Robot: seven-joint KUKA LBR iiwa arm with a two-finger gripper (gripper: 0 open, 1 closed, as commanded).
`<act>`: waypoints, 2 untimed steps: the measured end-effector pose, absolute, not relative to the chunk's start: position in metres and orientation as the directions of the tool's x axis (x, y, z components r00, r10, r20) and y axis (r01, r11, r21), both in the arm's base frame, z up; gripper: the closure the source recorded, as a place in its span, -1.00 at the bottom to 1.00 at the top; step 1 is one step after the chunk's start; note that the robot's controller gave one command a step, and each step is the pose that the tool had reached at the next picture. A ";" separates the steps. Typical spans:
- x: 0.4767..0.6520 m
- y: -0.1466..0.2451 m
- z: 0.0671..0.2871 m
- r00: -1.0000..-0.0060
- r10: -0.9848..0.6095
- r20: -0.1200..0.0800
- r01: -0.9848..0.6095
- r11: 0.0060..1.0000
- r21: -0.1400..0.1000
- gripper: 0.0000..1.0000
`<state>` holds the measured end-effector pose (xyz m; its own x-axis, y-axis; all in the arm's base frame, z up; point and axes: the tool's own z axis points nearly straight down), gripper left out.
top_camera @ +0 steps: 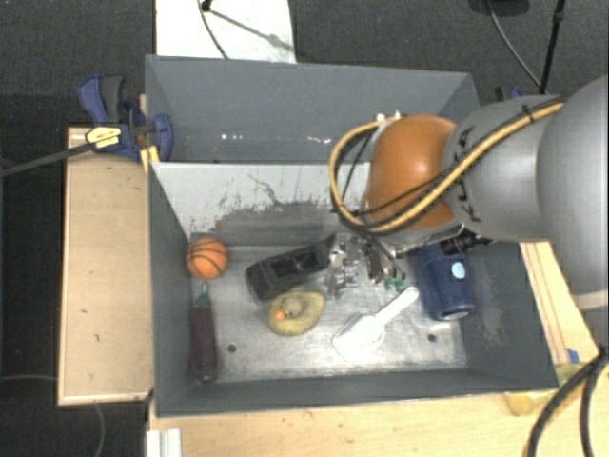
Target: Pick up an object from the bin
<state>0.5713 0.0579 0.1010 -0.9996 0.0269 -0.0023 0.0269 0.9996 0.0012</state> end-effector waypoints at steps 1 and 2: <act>0.567 0.058 0.101 -1.000 0.026 0.016 0.026 1.000 -0.001 -1.00; 0.568 0.058 0.101 -1.000 0.026 0.016 0.026 1.000 -0.001 -1.00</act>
Offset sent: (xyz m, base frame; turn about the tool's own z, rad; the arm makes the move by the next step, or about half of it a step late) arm 0.0000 0.0000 0.0000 0.0000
